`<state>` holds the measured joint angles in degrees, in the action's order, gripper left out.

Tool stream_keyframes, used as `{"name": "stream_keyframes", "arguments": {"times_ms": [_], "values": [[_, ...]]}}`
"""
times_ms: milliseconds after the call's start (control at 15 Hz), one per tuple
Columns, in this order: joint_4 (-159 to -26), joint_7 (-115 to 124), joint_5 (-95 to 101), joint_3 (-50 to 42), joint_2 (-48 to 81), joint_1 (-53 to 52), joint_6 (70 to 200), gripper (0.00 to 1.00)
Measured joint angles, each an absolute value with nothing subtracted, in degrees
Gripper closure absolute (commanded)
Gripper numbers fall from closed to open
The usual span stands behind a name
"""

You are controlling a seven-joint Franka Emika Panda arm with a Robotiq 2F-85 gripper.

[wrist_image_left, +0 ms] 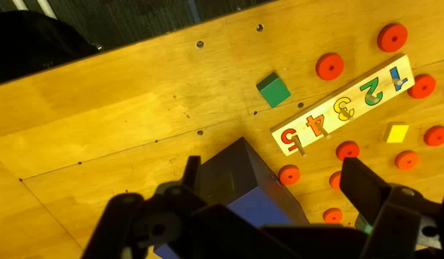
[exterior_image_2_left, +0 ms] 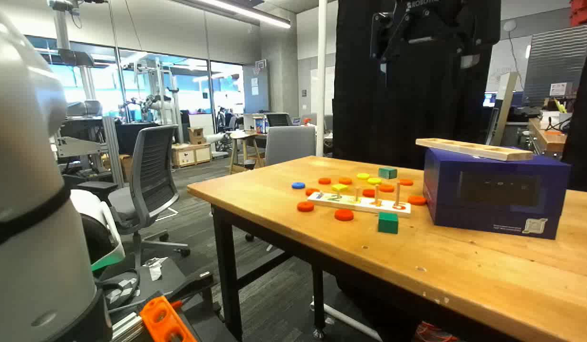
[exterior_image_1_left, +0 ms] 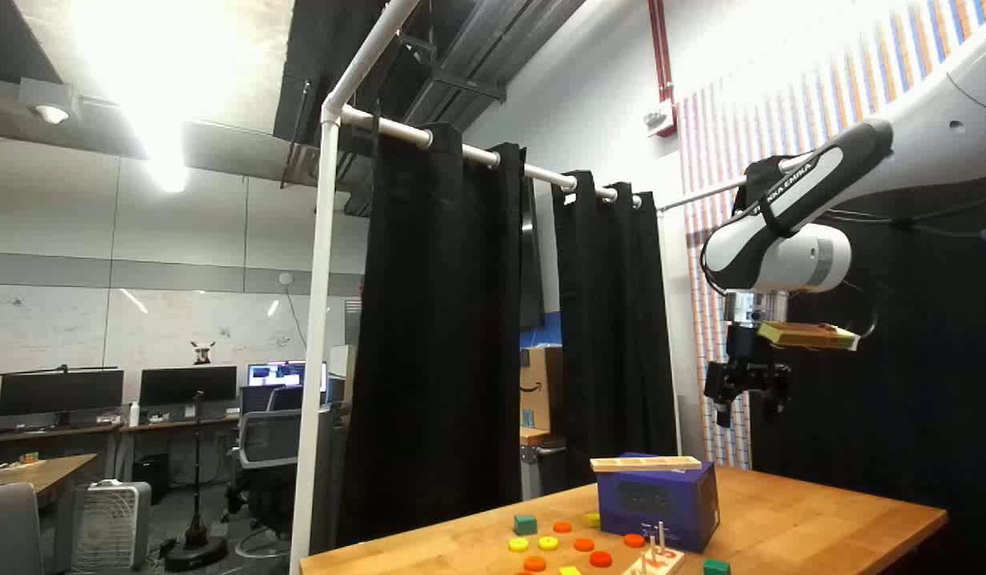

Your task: Pick up the green block at the front of the table and place it on the wooden board on top of the blue box

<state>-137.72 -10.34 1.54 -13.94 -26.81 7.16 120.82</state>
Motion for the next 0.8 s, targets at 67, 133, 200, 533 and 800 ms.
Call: {"name": "stream_keyframes", "arguments": {"times_ms": [67,133,200,533,800], "values": [[-137.4,-10.34,1.54,-13.92,-26.82,7.16,120.83,0.0],[-137.06,-10.34,1.54,-13.92,-26.88,7.16,120.83,0.0],[-136.87,-10.34,1.54,-13.92,-26.97,7.16,120.83,0.0],[-136.81,-10.33,1.54,-13.92,-27.0,7.16,120.82,0.0],[-136.91,-10.34,1.53,-13.91,-26.98,7.16,120.78,0.0]]}}
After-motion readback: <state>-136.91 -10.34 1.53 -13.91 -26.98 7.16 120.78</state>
